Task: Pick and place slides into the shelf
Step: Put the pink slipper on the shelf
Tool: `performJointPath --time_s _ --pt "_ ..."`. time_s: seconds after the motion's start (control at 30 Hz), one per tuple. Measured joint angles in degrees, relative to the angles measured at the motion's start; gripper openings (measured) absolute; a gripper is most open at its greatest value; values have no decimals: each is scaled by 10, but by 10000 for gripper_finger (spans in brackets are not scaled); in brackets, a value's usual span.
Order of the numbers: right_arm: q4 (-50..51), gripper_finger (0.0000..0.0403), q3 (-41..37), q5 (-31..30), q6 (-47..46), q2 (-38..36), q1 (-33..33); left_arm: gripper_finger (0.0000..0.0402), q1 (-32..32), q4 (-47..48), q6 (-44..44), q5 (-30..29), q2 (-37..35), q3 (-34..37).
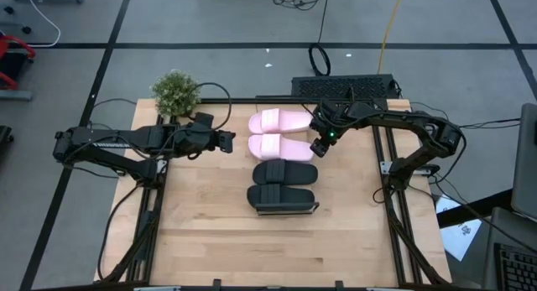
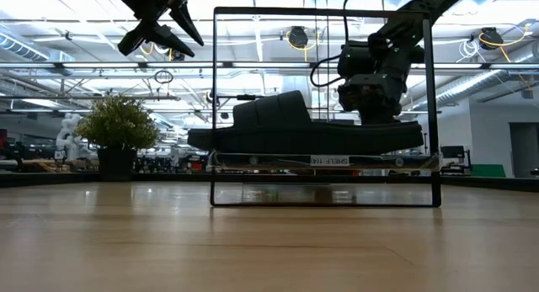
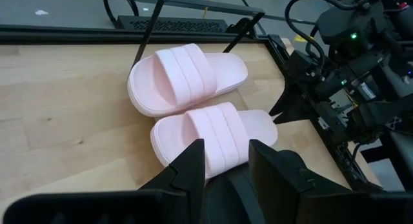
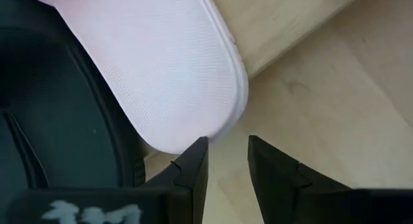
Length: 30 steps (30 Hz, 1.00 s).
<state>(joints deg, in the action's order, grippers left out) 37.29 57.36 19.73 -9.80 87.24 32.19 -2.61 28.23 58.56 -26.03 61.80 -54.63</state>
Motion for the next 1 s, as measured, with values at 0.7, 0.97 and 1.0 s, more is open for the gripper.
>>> performJointPath --time_s 0.7,0.97,1.0 --pt "0 100 0 -30 20 -3 44 115 -11 -1 -1 5 0 0" --pt "14 100 29 -33 30 -43 61 115 -21 117 2 56 0 0" --pt "14 100 33 -33 30 -49 61 115 -24 150 21 65 0 1"
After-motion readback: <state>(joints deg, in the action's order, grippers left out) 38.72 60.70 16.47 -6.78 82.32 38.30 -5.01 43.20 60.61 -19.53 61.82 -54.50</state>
